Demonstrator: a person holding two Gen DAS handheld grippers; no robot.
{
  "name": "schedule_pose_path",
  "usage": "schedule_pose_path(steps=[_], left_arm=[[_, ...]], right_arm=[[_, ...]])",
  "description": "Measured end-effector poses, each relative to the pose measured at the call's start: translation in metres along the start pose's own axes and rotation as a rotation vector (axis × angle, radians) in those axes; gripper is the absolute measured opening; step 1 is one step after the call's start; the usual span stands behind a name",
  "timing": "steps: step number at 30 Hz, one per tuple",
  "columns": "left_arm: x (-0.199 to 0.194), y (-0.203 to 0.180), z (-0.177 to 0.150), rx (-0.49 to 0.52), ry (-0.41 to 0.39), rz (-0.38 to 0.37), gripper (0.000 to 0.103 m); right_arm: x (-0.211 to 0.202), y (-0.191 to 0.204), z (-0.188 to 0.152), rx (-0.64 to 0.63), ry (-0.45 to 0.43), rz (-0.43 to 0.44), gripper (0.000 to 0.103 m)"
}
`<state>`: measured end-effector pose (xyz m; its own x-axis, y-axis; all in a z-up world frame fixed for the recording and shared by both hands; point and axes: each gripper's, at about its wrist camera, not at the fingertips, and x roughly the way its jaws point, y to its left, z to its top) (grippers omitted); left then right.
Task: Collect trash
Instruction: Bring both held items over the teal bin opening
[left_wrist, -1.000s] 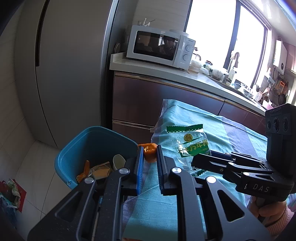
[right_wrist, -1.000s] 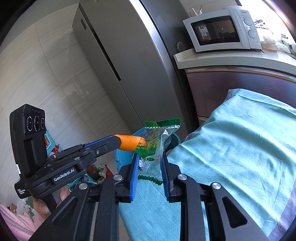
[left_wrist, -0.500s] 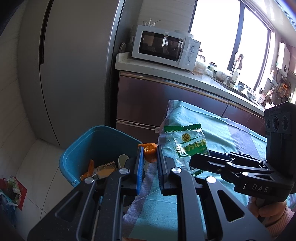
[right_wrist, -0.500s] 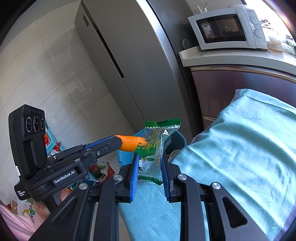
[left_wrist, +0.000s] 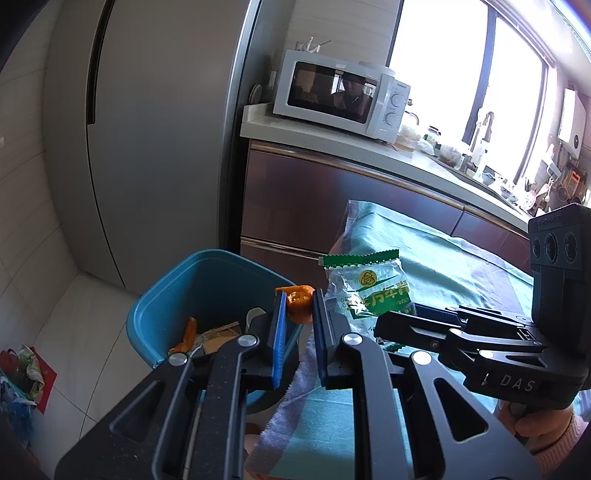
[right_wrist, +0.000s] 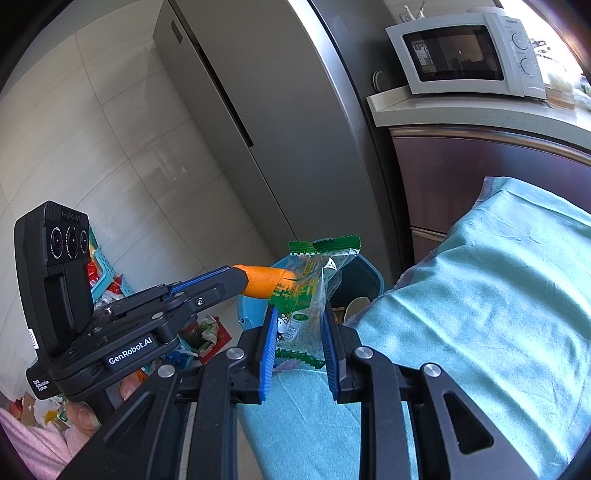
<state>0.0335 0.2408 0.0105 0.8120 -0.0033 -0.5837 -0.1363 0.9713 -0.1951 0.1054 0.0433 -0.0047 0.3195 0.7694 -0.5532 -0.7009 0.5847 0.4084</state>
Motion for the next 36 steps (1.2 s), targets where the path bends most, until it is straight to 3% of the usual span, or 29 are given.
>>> schedule_pose_path(steps=[36], left_arm=[[0.030, 0.035, -0.005, -0.079, 0.039, 0.046, 0.014]], right_arm=[[0.059, 0.010, 0.016, -0.039, 0.136, -0.023, 0.022]])
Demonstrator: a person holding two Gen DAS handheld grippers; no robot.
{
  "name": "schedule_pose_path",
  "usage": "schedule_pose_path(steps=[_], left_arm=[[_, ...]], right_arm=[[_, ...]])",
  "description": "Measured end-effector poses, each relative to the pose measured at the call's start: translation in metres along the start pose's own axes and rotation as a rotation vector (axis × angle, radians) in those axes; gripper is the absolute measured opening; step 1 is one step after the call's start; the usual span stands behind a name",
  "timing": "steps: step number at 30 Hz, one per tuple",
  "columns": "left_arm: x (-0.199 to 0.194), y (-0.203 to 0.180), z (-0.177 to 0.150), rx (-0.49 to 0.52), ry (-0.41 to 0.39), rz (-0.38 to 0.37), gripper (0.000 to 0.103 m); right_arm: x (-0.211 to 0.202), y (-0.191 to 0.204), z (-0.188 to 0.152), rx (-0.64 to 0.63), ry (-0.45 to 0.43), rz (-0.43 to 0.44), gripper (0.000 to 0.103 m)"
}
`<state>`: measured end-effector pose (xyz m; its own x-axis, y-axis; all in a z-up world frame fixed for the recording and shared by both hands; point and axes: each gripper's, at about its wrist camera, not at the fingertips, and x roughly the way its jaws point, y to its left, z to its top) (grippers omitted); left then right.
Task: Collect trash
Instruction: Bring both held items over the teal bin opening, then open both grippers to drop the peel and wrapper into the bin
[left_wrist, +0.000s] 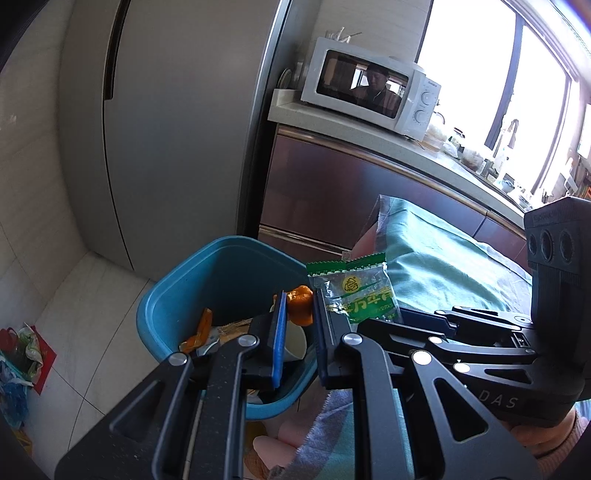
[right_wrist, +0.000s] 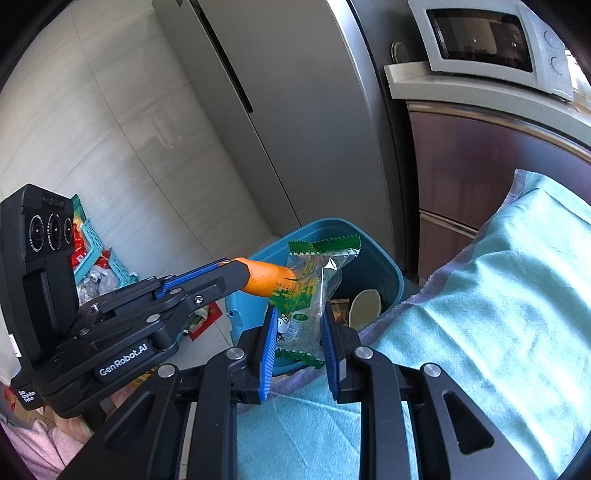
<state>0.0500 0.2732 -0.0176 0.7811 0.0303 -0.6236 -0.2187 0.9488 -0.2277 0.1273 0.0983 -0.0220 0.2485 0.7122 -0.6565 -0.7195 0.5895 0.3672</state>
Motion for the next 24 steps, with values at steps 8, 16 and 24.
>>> schedule_pose_path(steps=[8, 16, 24], left_arm=[[0.019, 0.014, 0.001, -0.025, 0.029, 0.012, 0.014], [0.039, 0.028, -0.005, -0.055, 0.066, 0.024, 0.014], [0.053, 0.034, -0.012, -0.069, 0.093, 0.033, 0.014]], right_arm=[[0.024, 0.001, 0.002, -0.008, 0.073, -0.018, 0.022], [0.042, 0.001, 0.000, -0.014, 0.125, -0.029, 0.022], [0.057, 0.000, 0.007, -0.009, 0.166, -0.039, 0.022]])
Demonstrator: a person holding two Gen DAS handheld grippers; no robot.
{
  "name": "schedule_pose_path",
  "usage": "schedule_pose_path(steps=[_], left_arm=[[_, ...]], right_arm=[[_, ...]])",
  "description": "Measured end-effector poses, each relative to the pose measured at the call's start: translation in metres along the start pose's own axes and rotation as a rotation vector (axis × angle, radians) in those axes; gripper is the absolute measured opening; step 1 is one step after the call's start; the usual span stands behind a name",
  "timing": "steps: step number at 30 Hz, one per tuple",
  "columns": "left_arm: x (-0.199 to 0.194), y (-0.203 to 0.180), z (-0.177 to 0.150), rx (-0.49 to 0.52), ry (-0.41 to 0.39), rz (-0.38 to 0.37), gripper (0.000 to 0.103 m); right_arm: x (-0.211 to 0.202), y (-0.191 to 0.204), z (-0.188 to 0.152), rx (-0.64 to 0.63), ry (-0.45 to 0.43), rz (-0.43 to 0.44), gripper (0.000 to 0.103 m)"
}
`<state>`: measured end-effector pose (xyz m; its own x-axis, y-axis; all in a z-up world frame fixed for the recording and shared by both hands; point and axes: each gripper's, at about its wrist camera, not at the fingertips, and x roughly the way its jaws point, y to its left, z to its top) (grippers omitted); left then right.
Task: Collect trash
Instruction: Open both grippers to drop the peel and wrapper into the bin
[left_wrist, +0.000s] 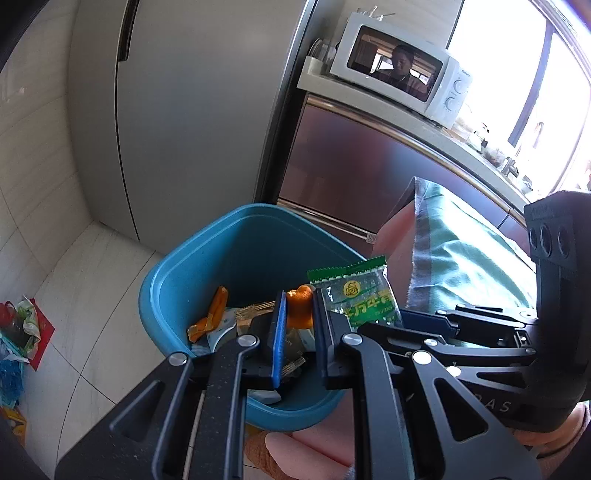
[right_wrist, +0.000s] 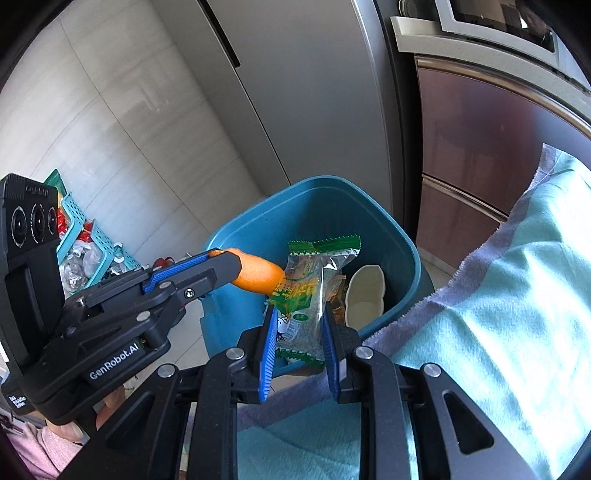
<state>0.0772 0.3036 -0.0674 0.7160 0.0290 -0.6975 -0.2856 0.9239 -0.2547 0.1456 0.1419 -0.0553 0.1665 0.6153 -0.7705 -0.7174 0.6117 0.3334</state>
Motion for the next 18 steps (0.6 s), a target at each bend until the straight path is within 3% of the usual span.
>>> schedule_pose_path(steps=[13, 18], left_arm=[[0.034, 0.018, -0.007, -0.042, 0.073, 0.009, 0.016], [0.045, 0.027, -0.012, -0.066, 0.097, 0.028, 0.023]], right_arm=[[0.017, 0.003, 0.009, -0.008, 0.057, -0.013, 0.026], [0.016, 0.001, 0.008, -0.006, 0.053, -0.014, 0.028]])
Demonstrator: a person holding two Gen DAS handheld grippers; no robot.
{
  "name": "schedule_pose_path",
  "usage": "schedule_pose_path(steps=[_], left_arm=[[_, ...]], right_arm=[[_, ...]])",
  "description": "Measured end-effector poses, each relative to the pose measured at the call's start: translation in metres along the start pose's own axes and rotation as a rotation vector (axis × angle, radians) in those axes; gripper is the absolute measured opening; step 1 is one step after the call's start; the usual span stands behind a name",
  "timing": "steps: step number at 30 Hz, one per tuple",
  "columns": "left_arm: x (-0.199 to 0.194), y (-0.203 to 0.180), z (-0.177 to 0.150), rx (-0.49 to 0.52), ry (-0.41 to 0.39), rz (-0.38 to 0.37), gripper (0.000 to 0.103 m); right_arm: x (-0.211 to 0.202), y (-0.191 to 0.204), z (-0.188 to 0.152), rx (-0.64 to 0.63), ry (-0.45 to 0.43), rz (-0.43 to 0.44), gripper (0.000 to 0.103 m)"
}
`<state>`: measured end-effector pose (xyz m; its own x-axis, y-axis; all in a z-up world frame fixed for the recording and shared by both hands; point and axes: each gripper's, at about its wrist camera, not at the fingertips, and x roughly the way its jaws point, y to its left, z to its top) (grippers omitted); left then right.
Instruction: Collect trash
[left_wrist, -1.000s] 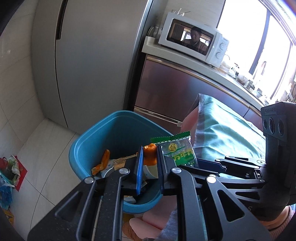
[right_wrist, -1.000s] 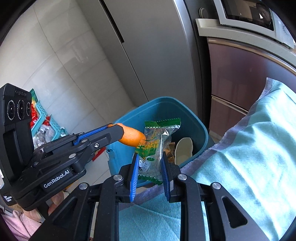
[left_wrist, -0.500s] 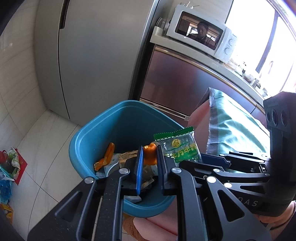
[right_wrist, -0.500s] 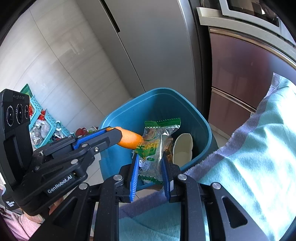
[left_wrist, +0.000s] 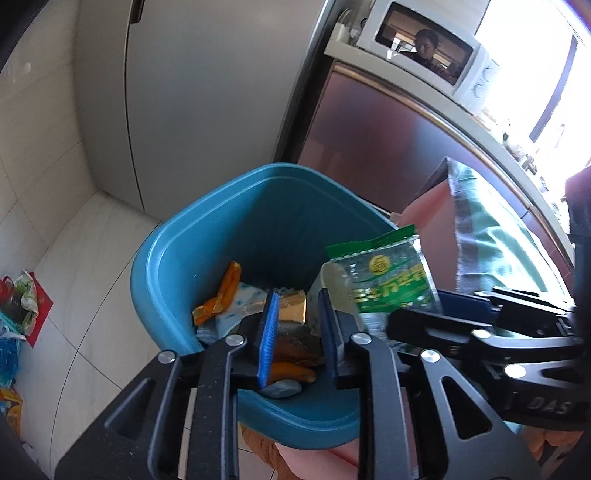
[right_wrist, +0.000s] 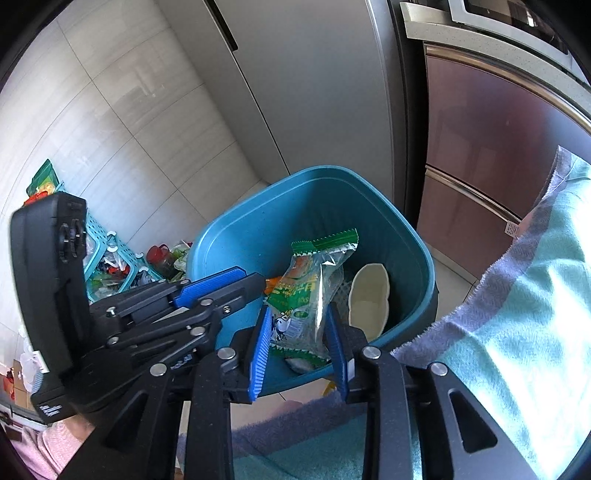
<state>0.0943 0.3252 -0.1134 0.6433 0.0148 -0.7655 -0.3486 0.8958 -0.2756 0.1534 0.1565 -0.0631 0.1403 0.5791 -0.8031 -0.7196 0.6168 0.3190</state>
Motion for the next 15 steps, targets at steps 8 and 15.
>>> schedule_pose_path(steps=[8, 15], left_arm=[[-0.010, 0.006, -0.004, -0.006, -0.025, 0.006, 0.030], [-0.039, -0.004, -0.006, 0.044, -0.090, 0.005, 0.053]], right_arm=[[-0.005, 0.002, -0.002, 0.002, -0.032, 0.006, 0.037], [-0.029, -0.010, -0.019, 0.036, -0.104, 0.027, 0.044]])
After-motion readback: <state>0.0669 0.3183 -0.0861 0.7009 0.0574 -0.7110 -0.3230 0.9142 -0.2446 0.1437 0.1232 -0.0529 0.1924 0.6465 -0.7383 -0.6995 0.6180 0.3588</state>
